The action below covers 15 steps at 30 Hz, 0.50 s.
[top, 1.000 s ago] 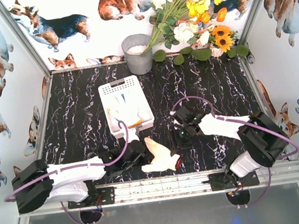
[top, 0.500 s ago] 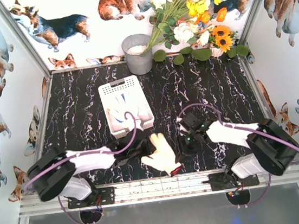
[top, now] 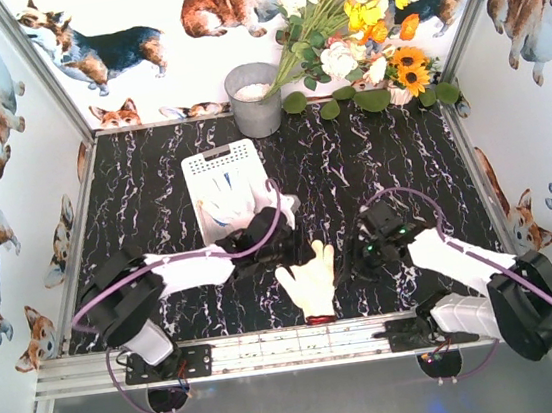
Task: Put the gloves into the storage basket
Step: Pair the glove with the glove.
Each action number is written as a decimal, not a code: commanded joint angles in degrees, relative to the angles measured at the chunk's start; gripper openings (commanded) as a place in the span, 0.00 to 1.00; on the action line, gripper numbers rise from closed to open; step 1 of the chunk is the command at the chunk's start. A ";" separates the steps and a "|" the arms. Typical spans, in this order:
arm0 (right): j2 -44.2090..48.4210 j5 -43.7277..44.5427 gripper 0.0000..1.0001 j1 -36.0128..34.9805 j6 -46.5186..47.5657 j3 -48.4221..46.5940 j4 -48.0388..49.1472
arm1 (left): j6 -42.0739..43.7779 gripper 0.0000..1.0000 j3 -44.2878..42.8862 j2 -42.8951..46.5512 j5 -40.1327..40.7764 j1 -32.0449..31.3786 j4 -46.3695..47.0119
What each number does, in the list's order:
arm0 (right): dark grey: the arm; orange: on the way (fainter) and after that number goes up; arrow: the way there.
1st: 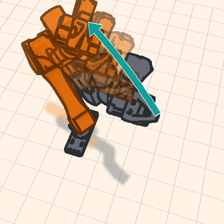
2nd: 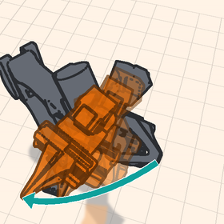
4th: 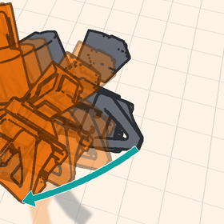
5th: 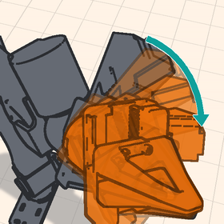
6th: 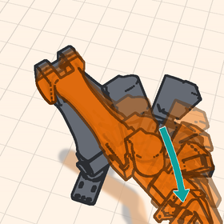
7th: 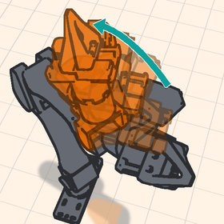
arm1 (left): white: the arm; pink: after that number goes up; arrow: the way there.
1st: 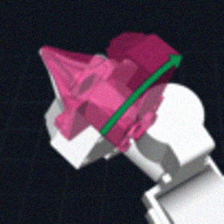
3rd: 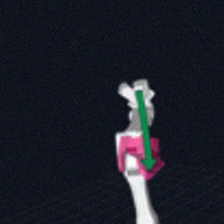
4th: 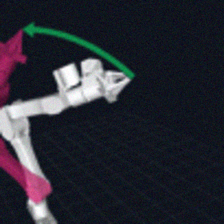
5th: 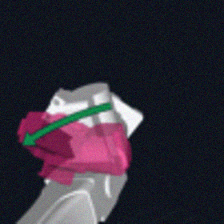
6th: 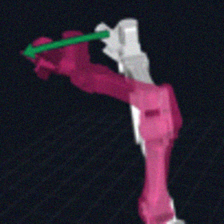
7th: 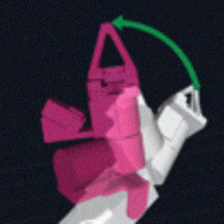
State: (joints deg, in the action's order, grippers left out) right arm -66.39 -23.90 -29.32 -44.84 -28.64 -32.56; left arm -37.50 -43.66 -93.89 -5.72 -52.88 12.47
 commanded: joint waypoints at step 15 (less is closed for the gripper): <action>-8.44 -6.72 0.52 1.65 -8.16 6.53 23.29 | -12.79 0.21 10.79 11.03 -1.41 -5.03 2.08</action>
State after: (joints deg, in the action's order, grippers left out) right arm -72.18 -33.12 -26.00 -51.59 -23.51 -16.95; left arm -45.98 -33.76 -81.93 -6.57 -56.03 9.74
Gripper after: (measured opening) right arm 0.525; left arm 0.227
